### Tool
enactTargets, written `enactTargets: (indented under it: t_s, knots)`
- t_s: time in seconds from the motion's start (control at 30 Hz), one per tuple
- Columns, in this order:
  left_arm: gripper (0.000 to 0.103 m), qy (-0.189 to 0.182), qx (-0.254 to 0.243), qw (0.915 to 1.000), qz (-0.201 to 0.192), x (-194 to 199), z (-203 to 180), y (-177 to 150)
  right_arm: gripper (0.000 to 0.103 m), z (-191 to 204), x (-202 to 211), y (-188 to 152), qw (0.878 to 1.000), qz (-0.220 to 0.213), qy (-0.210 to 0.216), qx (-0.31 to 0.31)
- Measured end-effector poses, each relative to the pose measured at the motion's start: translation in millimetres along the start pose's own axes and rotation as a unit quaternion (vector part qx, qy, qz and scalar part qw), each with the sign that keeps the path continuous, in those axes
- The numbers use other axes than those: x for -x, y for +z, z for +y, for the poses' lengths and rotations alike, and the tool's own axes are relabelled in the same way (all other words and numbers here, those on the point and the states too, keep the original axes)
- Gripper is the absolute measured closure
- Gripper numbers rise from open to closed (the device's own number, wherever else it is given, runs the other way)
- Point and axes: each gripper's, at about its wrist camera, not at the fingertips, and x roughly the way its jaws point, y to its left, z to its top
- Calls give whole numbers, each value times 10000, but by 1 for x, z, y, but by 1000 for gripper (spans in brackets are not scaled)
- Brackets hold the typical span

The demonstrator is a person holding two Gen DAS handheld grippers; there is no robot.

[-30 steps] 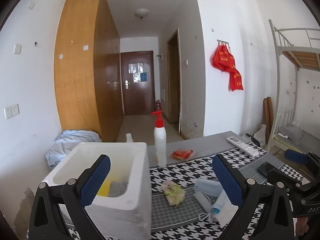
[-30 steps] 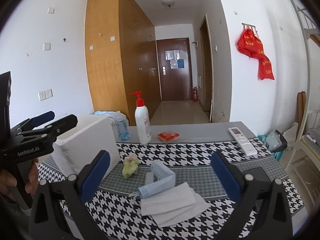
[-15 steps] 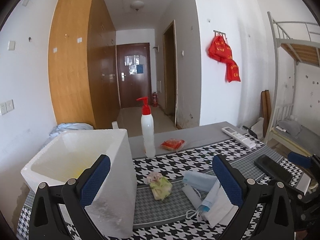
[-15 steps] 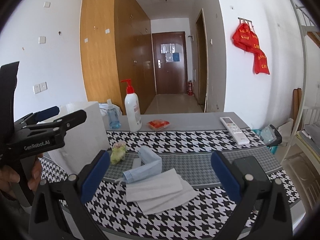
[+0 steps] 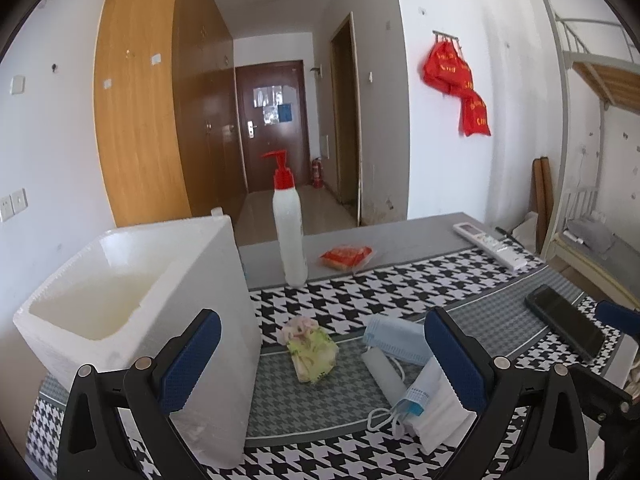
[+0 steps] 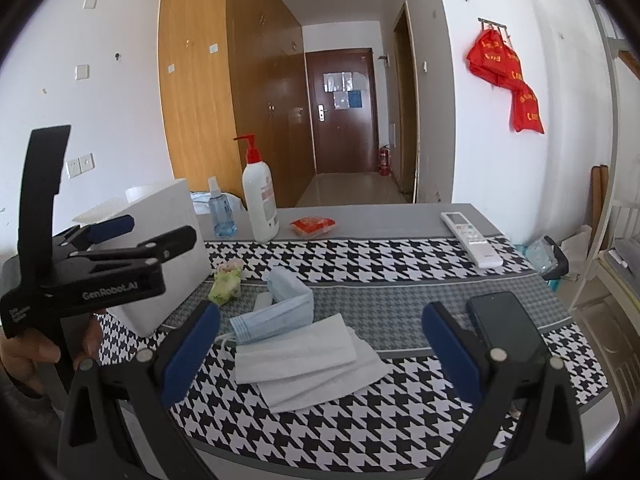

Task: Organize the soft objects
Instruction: 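Withdraw both tools from the box back toward the table items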

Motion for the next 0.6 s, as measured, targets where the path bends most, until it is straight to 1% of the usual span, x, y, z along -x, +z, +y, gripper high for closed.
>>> enactTargets:
  t_s: [0.17, 0.3, 0.37, 0.43, 0.53, 0.6]
  knots:
    - [1, 158, -36, 9999, 61, -8, -7, -5, 1, -4, -5, -4, 10000, 69, 34, -26]
    - [1, 148, -107, 9998, 122, -15, -16, -8, 1, -8, -8, -7, 9999, 124, 58, -75]
    - [1, 209, -141, 9996, 130, -18, -18, -7, 1, -11, -10, -8, 9998, 144, 57, -91]
    - [1, 161, -175, 9996, 130, -21, -22, -8, 1, -14, -11, -9, 9998, 166, 51, -120]
    - [1, 248, -234, 9993, 131, -27, -25, -8, 1, -16, -12, -9, 9997, 186, 47, -145]
    - [2, 299, -186, 9992, 211, -33, -23, -7, 1, -18, -13, -10, 9997, 205, 53, -157]
